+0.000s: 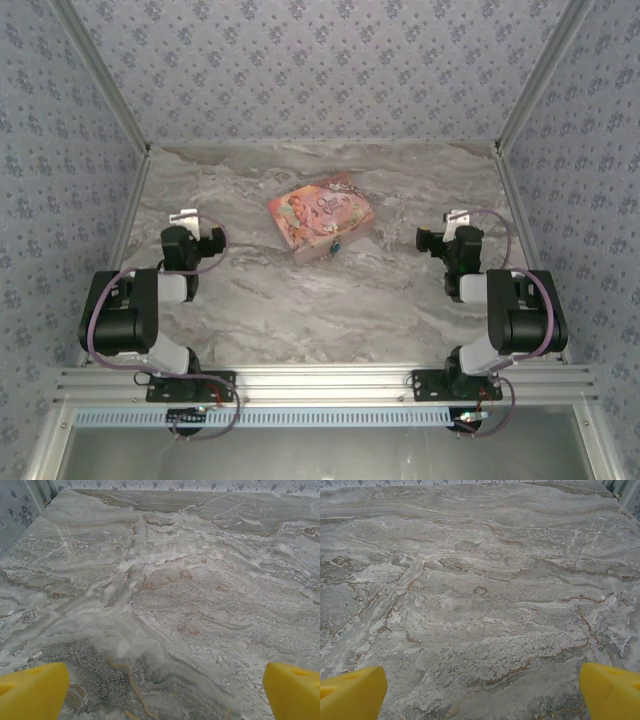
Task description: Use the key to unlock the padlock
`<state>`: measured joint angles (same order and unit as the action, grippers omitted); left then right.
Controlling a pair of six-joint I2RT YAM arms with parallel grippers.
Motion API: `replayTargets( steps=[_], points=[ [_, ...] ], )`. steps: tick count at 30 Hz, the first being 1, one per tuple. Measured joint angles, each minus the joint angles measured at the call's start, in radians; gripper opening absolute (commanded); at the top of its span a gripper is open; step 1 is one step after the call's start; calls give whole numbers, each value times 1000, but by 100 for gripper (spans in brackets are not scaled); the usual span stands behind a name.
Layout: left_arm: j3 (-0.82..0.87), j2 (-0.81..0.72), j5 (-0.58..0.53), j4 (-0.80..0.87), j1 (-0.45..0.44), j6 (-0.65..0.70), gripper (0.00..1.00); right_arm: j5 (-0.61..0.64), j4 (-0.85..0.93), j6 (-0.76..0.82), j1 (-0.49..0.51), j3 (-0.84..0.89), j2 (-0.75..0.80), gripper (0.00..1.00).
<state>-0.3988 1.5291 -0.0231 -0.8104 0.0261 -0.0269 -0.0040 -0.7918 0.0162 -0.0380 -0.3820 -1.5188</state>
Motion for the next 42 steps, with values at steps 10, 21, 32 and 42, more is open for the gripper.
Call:
replayTargets(
  steps=[10, 21, 32, 42],
  points=[
    [0, 0, 0, 0, 0, 0, 99, 0, 0, 0, 0, 0, 0, 100],
    [0, -7, -1, 12, 0, -1, 99, -11, 62, 0, -10, -12, 20, 99],
    [-135, -356, -70, 452, -2, -202, 99, -16, 497, -89, 14, -86, 414, 95],
    [-290, -428, 153, 853, -58, -486, 99, -61, 1050, -316, 209, -208, 560, 84]
  ],
)
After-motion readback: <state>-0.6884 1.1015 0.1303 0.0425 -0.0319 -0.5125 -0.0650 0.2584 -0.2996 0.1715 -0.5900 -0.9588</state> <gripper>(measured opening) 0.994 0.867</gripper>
